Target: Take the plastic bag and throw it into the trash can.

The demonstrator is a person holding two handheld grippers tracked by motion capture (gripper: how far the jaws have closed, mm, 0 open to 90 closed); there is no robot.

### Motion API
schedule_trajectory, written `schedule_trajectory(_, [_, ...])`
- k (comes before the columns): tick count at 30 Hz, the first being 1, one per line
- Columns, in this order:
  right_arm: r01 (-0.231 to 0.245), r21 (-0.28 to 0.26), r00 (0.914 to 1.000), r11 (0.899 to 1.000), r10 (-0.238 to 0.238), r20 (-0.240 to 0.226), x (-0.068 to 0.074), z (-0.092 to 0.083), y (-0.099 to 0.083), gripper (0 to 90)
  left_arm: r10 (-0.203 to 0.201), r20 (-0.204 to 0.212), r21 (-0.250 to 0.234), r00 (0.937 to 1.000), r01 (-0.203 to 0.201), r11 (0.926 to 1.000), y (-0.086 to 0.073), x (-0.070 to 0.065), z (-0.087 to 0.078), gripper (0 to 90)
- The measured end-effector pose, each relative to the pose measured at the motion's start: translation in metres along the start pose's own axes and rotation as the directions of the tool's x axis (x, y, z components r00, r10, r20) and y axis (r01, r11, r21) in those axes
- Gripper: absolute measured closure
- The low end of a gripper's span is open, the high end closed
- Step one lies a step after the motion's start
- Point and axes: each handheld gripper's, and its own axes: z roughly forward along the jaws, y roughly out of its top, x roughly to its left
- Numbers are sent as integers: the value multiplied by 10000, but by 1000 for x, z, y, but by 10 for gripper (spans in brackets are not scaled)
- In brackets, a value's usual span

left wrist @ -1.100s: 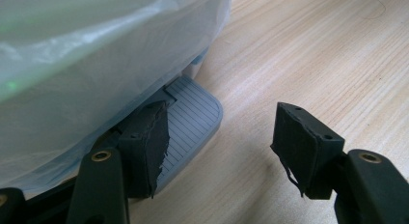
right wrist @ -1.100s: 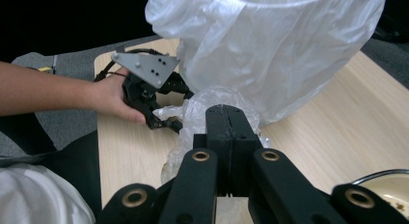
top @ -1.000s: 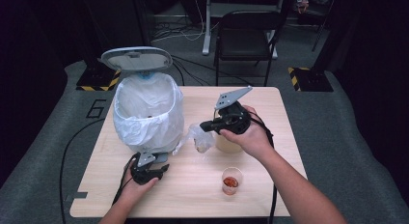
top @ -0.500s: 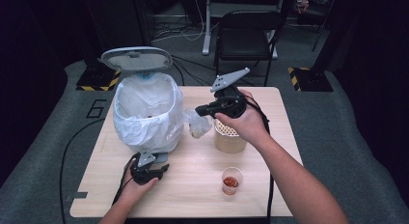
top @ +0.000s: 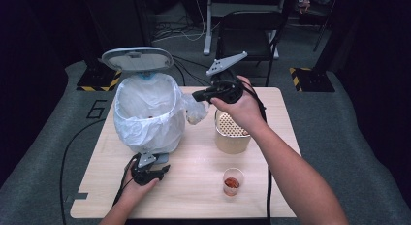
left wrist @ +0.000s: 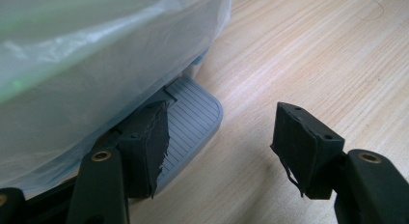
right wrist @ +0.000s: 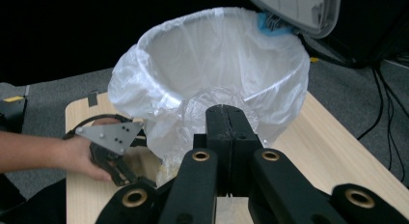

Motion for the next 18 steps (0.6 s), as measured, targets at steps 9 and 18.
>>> schedule_trajectory(9, [24, -311, 9998, 9995, -18, 185, -2, -1, 21, 900, 10, 34, 121, 10000, -10, 9999, 0, 0, -1, 373])
schedule_trajectory(18, [206, -634, 9997, 9978, -198, 145, 2, 12, 43, 900, 15, 35, 127, 10000, -15, 9999, 0, 0, -1, 373])
